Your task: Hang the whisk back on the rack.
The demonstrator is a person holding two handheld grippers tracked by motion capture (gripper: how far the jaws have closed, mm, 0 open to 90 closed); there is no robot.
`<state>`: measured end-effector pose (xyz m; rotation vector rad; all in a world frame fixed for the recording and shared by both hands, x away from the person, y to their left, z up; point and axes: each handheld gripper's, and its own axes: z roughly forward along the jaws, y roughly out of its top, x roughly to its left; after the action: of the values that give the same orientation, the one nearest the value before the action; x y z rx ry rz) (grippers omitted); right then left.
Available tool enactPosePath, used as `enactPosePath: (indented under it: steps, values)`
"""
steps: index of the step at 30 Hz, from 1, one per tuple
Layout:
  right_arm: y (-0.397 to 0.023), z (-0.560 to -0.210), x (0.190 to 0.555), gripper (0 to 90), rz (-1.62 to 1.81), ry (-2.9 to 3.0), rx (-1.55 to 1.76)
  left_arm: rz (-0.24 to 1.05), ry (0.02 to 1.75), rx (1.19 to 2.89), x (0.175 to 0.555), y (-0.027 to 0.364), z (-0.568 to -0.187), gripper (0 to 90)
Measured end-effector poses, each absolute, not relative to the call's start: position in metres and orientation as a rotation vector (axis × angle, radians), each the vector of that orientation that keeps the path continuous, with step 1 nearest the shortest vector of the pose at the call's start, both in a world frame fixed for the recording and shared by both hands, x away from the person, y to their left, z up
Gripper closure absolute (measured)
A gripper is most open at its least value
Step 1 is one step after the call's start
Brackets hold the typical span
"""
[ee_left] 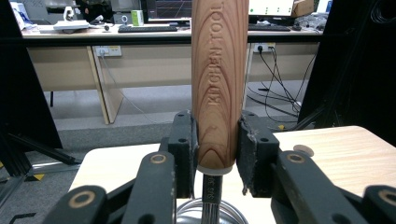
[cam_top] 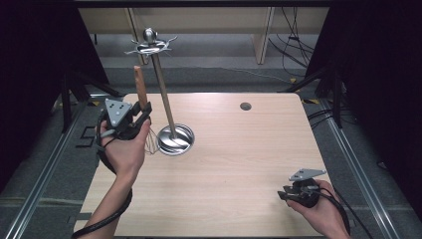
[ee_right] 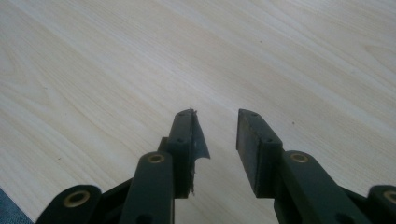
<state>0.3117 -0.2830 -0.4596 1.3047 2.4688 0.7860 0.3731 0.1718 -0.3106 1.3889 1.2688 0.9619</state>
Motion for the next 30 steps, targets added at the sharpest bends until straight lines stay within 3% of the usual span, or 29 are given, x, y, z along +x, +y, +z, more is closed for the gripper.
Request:
enactPosePath:
  steps: [30]
  values:
    - [-0.283,-0.460,0.312,68.0,0.784,2.470,1.295,0.973,1.250,1.394,0.375,0.170,-0.299,68.5]
